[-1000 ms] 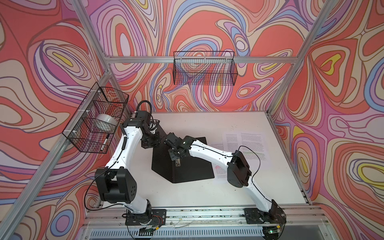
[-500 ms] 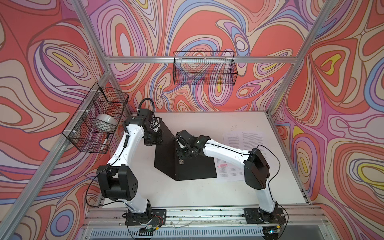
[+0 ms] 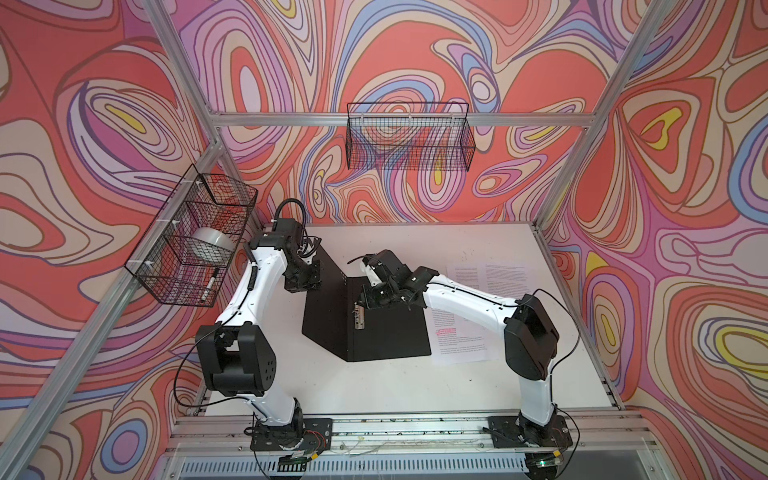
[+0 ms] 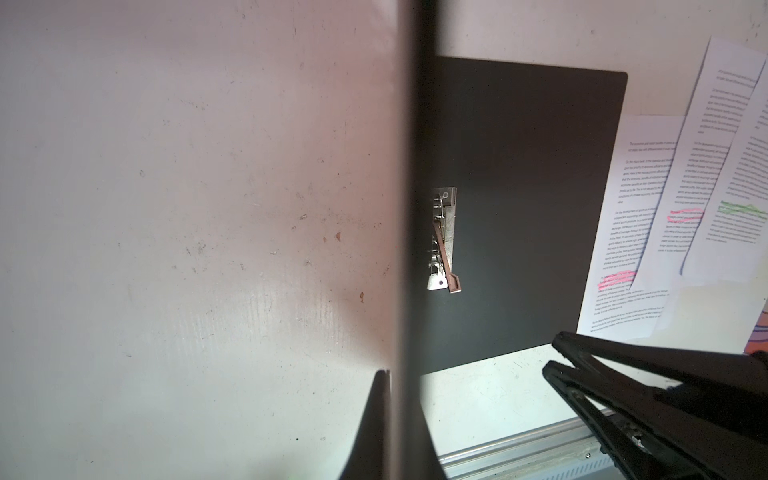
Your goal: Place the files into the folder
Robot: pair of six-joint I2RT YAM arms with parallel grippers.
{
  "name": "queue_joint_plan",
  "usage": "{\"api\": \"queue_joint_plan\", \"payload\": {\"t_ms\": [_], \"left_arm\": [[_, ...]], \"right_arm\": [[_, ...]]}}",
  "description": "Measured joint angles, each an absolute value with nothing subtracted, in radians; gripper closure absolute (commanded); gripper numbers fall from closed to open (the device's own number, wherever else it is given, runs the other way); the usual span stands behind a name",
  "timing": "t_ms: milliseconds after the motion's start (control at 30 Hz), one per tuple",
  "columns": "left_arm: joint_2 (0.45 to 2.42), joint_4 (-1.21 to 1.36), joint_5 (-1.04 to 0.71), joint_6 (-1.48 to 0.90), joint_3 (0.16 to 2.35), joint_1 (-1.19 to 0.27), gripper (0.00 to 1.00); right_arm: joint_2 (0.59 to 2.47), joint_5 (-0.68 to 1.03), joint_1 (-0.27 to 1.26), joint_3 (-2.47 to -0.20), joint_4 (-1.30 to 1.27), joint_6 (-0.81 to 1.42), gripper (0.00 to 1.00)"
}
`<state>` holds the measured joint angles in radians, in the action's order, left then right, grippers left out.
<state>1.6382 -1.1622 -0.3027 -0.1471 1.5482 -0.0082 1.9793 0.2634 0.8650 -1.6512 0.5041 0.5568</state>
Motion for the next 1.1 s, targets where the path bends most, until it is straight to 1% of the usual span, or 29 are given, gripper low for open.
{"api": "queue_joint_plan", "payload": {"t_ms": [233,467,800,1100], "left_arm": [[1.652,-1.165,-0.319,-0.127,1.562,-0.008,1.0],[1.66,-1.171,-0.334,-0.122,1.575,-0.008,1.0],[1.667,-1.171,-0.354,-0.122,1.578,-0.007,1.0],[1.677,-1.178,-0.366,-0.115,1.586,-0.007,1.0]], "right_arm": [[2.036,0.405,0.865,-1.594,0.423,0.56,0.81],[2.141,0.464,0.865,-1.59,0.419,0.559,0.81],[2.21,0.479,0.865,-1.671,0.418,0.542,0.81],[2.254,0.452,0.835,-1.755,0.419,0.517,0.82]]}}
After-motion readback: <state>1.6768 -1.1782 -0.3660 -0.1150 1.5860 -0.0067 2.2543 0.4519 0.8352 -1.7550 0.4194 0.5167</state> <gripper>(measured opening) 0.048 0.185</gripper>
